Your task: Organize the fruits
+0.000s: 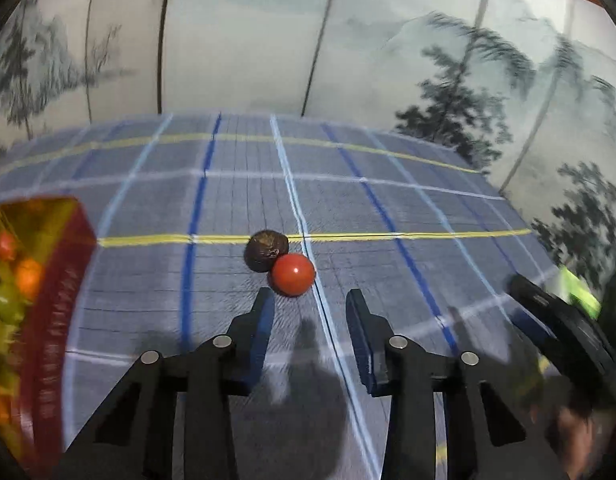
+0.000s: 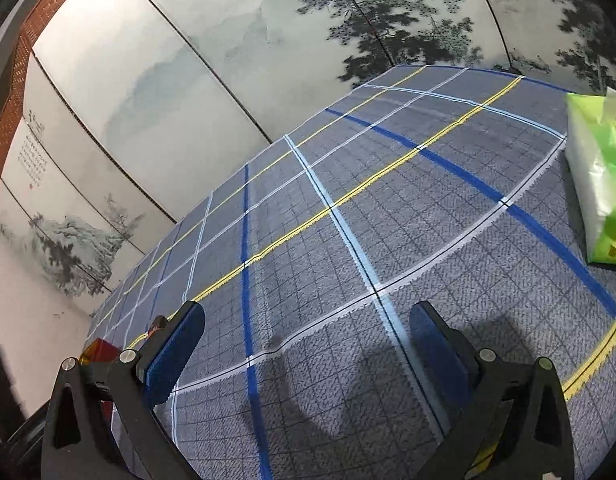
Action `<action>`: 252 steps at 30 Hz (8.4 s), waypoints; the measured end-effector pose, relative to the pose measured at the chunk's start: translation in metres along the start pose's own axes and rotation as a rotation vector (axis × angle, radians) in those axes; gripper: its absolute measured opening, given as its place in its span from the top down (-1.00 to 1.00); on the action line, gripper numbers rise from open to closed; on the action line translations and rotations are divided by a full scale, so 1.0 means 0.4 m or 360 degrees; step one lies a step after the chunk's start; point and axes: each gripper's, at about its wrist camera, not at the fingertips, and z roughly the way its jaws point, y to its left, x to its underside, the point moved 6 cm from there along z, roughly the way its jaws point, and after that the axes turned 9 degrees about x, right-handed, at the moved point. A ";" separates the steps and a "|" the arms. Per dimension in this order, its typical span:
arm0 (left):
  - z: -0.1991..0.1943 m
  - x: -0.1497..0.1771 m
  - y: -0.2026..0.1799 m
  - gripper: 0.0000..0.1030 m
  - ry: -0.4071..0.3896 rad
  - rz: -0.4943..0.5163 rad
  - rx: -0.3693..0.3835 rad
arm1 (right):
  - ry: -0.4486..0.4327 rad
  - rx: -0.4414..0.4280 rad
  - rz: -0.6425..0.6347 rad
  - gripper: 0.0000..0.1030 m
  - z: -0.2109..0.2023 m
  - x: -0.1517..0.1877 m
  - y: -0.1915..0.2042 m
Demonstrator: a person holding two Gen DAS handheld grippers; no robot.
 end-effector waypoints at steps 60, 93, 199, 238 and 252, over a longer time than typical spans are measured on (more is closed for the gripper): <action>0.277 -0.123 -0.027 0.03 0.0288 0.0493 -0.0023 | 0.0019 -0.0079 -0.0023 -0.98 0.003 -0.011 -0.010; -0.191 -0.237 0.083 0.39 -0.0187 0.0541 -0.0474 | 0.0069 -0.0068 -0.0007 -0.98 0.025 -0.009 -0.005; -0.921 0.461 0.581 -0.54 -0.0320 -0.0508 -0.0411 | 0.0178 0.0098 -0.1235 0.41 0.172 0.206 0.601; -0.990 0.593 0.620 -0.98 -0.0196 -0.0435 -0.1081 | 0.0268 -0.0317 -0.1485 0.41 -0.063 0.662 0.960; -0.965 0.585 0.610 -0.99 -0.0154 -0.0386 -0.1108 | 0.0274 -0.0304 -0.1484 0.40 -0.053 0.694 0.947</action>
